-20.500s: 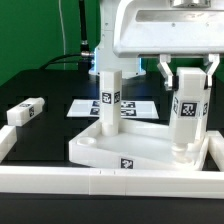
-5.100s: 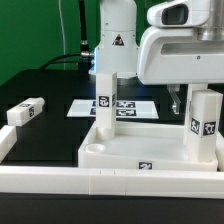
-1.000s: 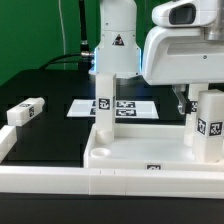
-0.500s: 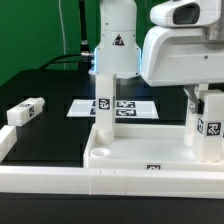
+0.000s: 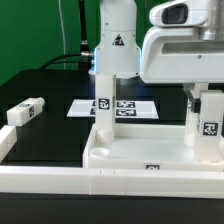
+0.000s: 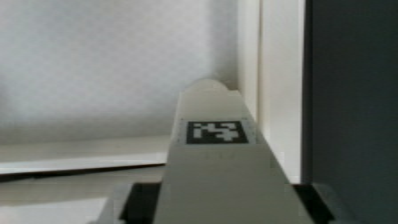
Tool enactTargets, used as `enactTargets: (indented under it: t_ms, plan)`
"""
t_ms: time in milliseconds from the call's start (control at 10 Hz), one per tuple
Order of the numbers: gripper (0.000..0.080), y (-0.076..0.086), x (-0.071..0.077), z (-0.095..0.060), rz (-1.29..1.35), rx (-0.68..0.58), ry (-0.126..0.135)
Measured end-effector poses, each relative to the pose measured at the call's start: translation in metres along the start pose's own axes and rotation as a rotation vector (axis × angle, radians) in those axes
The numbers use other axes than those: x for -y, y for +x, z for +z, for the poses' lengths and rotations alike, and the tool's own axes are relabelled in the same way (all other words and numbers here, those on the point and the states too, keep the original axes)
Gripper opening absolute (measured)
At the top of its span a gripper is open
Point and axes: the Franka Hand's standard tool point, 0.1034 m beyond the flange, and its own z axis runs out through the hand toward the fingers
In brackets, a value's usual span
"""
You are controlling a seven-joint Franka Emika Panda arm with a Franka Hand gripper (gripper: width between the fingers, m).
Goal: Assemble desk
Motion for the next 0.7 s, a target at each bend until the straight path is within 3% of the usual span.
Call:
enactTargets:
  t_ms: [200, 700]
  plan:
    - [0.0288, 0.002, -0.005, 0.0, 0.185, -0.002, -0.003]
    - [0.0292, 0.009, -0.033, -0.003, 0.562, -0.019, -0.042]
